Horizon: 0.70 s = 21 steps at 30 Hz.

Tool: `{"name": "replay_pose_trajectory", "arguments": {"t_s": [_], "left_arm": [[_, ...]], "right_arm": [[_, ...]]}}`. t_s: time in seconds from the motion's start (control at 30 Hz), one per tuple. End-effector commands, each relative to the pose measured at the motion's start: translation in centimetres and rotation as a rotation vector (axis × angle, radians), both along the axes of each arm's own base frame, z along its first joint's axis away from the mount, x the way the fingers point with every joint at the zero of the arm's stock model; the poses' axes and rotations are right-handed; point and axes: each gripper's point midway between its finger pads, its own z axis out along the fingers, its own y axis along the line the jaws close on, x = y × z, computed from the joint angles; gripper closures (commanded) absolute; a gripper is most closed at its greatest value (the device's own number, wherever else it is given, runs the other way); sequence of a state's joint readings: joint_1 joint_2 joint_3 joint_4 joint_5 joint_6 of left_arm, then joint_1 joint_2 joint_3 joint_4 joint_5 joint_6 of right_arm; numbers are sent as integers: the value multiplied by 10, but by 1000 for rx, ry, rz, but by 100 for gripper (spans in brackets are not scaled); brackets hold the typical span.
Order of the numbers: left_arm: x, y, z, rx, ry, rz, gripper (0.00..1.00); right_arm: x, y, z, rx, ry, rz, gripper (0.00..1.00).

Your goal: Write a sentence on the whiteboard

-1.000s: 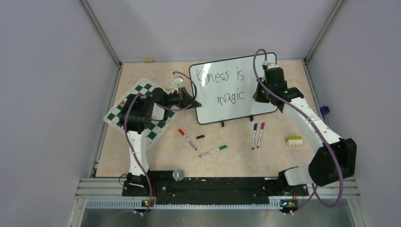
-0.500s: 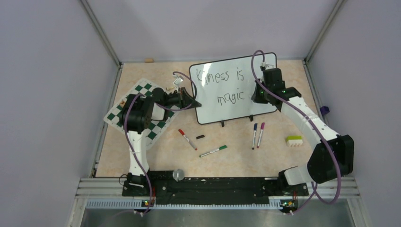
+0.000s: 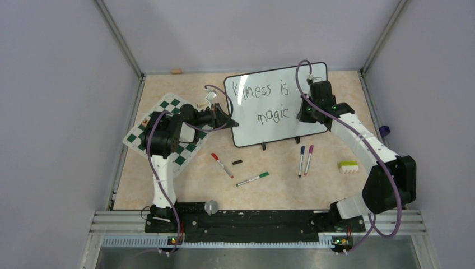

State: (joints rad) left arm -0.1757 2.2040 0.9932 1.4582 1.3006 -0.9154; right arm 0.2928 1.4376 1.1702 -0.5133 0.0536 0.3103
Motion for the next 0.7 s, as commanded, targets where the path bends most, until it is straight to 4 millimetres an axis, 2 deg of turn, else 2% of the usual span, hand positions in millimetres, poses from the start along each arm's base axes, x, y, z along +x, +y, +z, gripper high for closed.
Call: {"name": "replay_pose_trajectory", "arguments": {"t_s": [0.0,0.1,0.17,0.3,0.4,0.43,0.53,0.6,0.67], "left_arm": [[-3,0,30,-22,-272,-28,100],[-3,0,31,-22,-277,-28,96],[-4,0,31,-21,-278,-33,87],[-5,0,31,-21,-278,-32,77],[-6,1,32,-19,-284,-38,59],[-6,0,32,-19,-286,-39,50],[-8,1,32,-18,-293,-36,14],[-10,2,33,-18,-310,-26,5],[-11,4,33,-18,-318,-9,1]], "right_arm": [[7,-1,20,22,-74,-16,100],[1,-2,32,30,-102,-2,100],[-3,-3,40,34,-121,1,100],[-7,-2,54,53,-161,12,100],[-7,-1,59,61,-175,17,100],[-6,-1,60,60,-178,16,100],[-6,0,63,64,-184,19,100],[-5,0,65,63,-189,21,100],[-4,0,67,61,-192,22,100]]}}
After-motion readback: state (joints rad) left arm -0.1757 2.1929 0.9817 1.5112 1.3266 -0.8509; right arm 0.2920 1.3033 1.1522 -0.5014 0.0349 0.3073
